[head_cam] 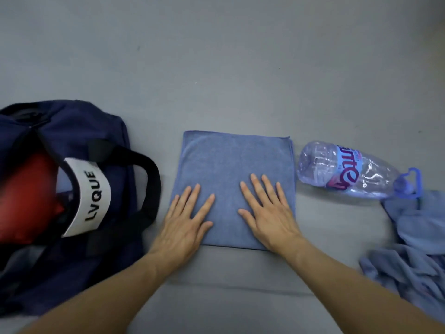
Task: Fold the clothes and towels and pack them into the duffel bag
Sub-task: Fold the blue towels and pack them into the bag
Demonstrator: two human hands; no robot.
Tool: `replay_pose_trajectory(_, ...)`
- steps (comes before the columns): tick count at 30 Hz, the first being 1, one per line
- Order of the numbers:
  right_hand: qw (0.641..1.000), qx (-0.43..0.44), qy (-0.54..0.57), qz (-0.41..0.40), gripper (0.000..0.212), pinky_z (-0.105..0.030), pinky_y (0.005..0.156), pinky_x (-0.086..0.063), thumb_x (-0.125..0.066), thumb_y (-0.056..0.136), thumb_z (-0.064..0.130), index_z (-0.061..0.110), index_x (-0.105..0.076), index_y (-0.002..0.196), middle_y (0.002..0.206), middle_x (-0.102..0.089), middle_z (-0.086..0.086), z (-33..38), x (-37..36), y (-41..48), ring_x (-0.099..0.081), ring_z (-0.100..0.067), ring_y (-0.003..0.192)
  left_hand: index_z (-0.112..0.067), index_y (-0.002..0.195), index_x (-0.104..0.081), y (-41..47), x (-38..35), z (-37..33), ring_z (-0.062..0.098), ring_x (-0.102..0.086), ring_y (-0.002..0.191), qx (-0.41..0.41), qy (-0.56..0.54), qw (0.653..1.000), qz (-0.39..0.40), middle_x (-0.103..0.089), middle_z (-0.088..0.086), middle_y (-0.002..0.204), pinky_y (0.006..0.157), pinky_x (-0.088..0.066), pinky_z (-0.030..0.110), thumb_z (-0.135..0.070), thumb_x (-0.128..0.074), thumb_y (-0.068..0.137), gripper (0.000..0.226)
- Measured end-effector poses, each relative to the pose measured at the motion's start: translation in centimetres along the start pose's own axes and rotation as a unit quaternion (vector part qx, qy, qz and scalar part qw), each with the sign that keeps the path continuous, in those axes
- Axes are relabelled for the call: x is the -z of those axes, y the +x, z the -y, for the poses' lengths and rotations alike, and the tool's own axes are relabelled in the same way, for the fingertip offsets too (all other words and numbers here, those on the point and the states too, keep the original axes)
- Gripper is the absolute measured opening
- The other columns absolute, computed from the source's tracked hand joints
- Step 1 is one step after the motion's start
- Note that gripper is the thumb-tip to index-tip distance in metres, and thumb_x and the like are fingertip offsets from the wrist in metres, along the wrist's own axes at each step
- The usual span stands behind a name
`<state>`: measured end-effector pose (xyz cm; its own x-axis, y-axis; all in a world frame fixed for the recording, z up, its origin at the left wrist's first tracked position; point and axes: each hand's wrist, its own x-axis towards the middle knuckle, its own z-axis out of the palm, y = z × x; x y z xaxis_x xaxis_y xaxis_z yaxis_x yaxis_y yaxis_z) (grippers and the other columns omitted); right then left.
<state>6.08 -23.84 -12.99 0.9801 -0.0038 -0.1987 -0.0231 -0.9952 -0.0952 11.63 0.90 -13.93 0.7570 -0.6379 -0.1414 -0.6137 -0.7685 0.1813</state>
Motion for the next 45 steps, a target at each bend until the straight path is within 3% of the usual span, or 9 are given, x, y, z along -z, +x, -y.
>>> replay_pose_trajectory(5,0.999,0.009,0.012,0.047,0.073,-0.053,0.116,-0.016,-0.030,0.094,0.064,0.025,-0.033,0.156,0.163,-0.027,-0.003,2.5,0.3,-6.5,-0.025,-0.029,0.150,-0.030,0.159,-0.021,-5.3,0.1,-1.4,0.030,-0.012,0.153,0.030,0.013,0.998,0.056,-0.012,0.012,0.166,0.123,-0.011,0.045,-0.064,-0.018,0.100,0.068)
replay_pose_trajectory(9,0.994,0.006,0.001,0.109,0.073,-0.056,0.113,-0.033,-0.036,0.091,0.060,0.023,-0.035,0.154,0.161,-0.031,-0.005,4.4,0.1,-13.5,-0.033,-0.031,0.147,-0.031,0.158,-0.012,-11.0,1.4,-3.6,0.036,-0.015,0.153,0.034,0.015,0.993,0.114,-0.007,0.013,0.166,0.122,-0.010,0.045,-0.066,-0.020,0.094,0.073)
replay_pose_trajectory(14,0.970,0.070,0.003,0.234,0.074,-0.043,0.124,-0.013,-0.042,0.102,0.049,0.024,-0.003,0.160,0.168,0.006,-0.005,5.3,5.0,-18.3,0.001,-0.027,0.154,-0.032,0.159,0.003,-14.9,7.2,-5.0,0.030,0.003,0.155,-0.084,0.066,0.970,0.217,0.006,0.011,0.168,0.125,-0.001,0.040,-0.053,-0.036,0.103,0.071)
replay_pose_trajectory(18,0.977,0.080,0.022,0.198,0.071,-0.043,0.123,-0.015,-0.039,0.103,0.048,0.022,-0.004,0.160,0.168,0.002,-0.004,4.3,4.8,-18.8,-0.002,-0.027,0.154,-0.030,0.159,0.006,-14.8,8.3,-4.5,0.029,-0.001,0.155,-0.107,0.069,0.974,0.188,0.001,0.011,0.168,0.124,-0.001,0.036,-0.051,-0.035,0.104,0.071)
replay_pose_trajectory(23,0.984,0.093,0.015,0.152,0.075,-0.048,0.123,-0.020,-0.017,0.095,0.064,0.026,-0.012,0.160,0.167,-0.009,-0.004,2.5,3.1,-16.6,-0.010,-0.029,0.153,-0.020,0.159,-0.021,-15.6,4.5,-3.4,0.039,-0.030,0.147,-0.100,0.020,0.984,0.143,-0.029,0.020,0.161,0.120,-0.026,0.047,-0.050,-0.035,0.100,0.067)
replay_pose_trajectory(32,0.982,0.098,-0.001,0.161,0.086,-0.050,0.120,-0.021,-0.033,0.087,0.074,0.027,-0.022,0.158,0.165,-0.020,-0.007,1.0,0.8,-17.6,-0.018,-0.033,0.151,-0.034,0.160,0.001,-15.2,1.9,-1.6,0.022,0.012,0.154,-0.072,-0.002,0.984,0.162,0.012,0.004,0.167,0.125,0.001,0.042,-0.071,-0.032,0.091,0.085)
replay_pose_trajectory(37,0.984,0.097,0.004,0.146,0.080,-0.056,0.113,-0.033,-0.070,0.084,0.050,0.026,-0.037,0.153,0.160,-0.031,-0.012,0.9,0.7,-19.9,-0.033,-0.039,0.145,-0.030,0.159,-0.019,-16.4,2.2,-0.9,0.030,-0.013,0.154,-0.041,-0.020,0.989,0.142,-0.010,0.011,0.167,0.121,-0.026,0.050,-0.045,-0.064,0.094,0.080)
replay_pose_trajectory(40,0.988,0.094,0.004,0.127,0.054,-0.059,0.109,-0.039,-0.046,0.095,0.047,0.030,-0.049,0.146,0.156,-0.040,-0.013,1.6,0.7,-20.0,-0.041,-0.042,0.140,-0.022,0.151,-0.043,-16.8,1.9,-1.5,0.037,-0.035,0.145,-0.055,-0.009,0.992,0.110,-0.033,0.017,0.159,0.114,-0.037,0.052,-0.033,-0.071,0.089,0.069)
replay_pose_trajectory(45,0.987,0.055,0.065,0.136,0.056,-0.060,0.114,-0.031,-0.027,0.094,0.052,0.038,-0.052,0.142,0.156,-0.042,-0.004,2.9,1.5,-19.7,-0.035,-0.041,0.143,-0.019,0.139,-0.058,-17.2,1.7,-1.9,0.034,-0.053,0.127,-0.098,-0.026,0.991,0.086,-0.052,0.013,0.144,0.100,-0.051,0.046,-0.036,-0.078,0.082,0.063)
